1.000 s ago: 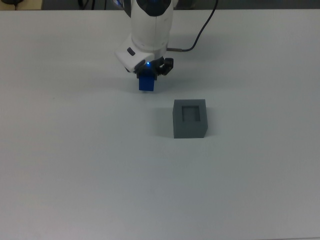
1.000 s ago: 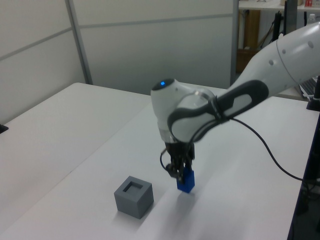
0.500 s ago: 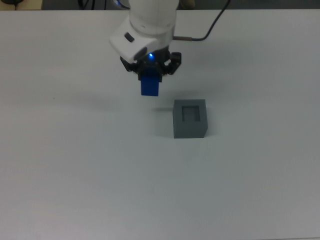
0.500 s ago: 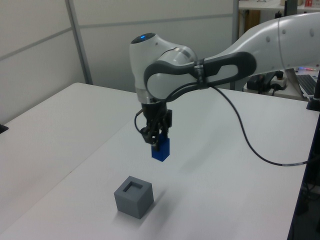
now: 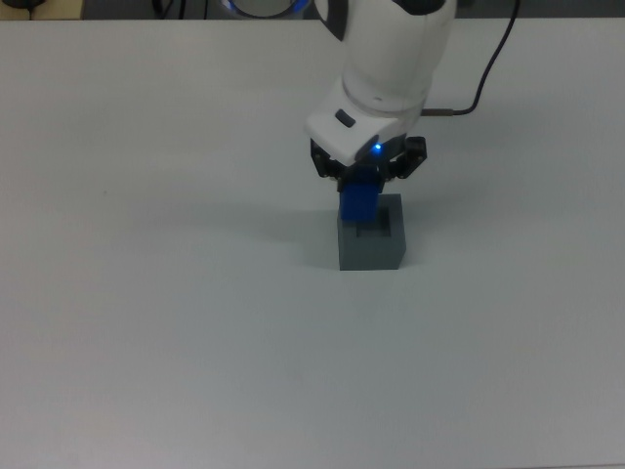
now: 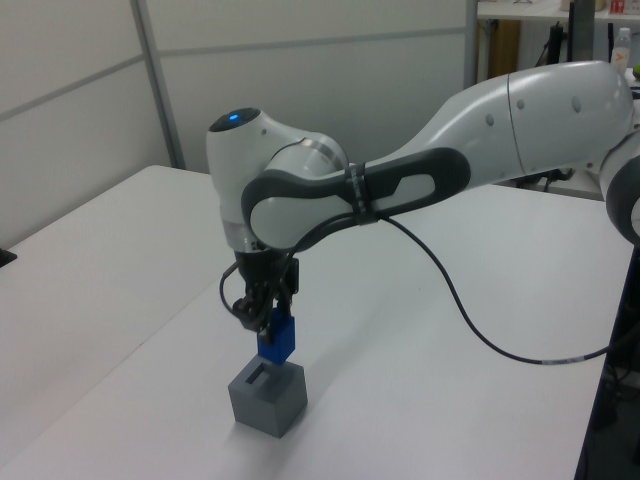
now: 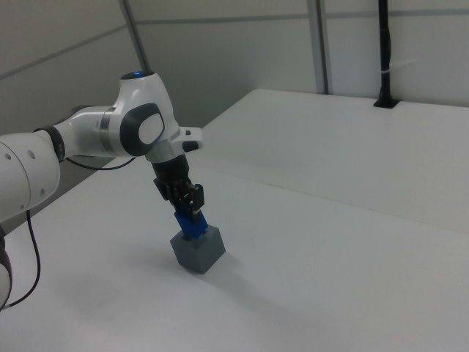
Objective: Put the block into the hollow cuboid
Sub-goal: 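Lower the blue block into the cube's square opening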
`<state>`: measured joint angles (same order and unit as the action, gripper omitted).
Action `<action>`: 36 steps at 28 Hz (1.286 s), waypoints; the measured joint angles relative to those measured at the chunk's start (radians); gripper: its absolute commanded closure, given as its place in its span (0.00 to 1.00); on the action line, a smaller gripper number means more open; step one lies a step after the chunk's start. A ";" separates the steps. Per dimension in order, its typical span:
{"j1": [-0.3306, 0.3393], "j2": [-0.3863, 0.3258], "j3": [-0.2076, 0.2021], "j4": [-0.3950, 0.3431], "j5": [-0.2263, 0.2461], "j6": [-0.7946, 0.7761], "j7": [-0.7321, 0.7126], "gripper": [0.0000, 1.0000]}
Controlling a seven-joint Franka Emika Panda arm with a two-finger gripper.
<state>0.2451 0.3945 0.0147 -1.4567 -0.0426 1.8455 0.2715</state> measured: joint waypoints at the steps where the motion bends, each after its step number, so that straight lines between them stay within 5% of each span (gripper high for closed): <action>1: 0.003 0.005 0.000 0.001 0.000 0.005 0.006 0.63; 36: 0.012 0.049 0.029 0.004 0.001 0.034 0.146 0.56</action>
<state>0.2574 0.4434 0.0440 -1.4526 -0.0411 1.8791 0.4173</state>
